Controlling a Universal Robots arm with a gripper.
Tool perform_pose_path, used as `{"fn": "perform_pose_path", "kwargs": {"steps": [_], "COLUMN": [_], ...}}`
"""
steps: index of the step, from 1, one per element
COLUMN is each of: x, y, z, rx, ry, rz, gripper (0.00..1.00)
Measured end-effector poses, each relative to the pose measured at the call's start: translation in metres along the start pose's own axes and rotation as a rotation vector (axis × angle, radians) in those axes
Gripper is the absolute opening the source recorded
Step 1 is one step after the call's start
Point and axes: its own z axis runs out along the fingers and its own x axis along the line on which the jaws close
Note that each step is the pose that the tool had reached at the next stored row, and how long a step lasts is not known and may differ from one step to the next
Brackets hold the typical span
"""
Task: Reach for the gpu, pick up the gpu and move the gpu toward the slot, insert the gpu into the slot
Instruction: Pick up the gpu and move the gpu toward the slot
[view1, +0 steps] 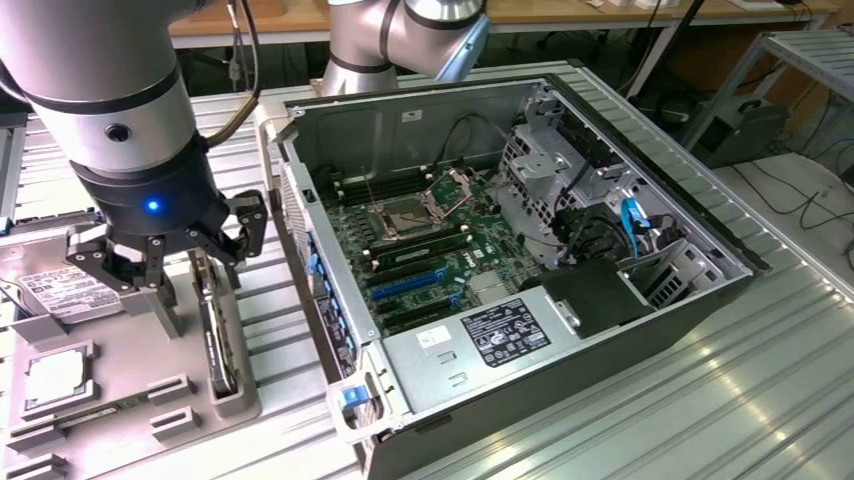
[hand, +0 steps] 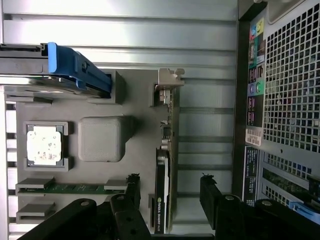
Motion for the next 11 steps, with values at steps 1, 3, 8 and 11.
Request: {"fn": "perform_pose_path", "kwargs": {"steps": [1,3,8,11], "x": [0.0,0.0,0.0002,0.0002], "y": [-0.0001,-0.0002,-0.0005,-0.0006], "z": [0.0008,0.0023,0.0066,0.009], "rx": [0.0,0.0,0.0,0.0], "ry": [0.0,0.0,0.0,0.0], "rz": [0.0,0.0,0.0,-0.001], "gripper": [0.6,0.6,0.6,0.6]}}
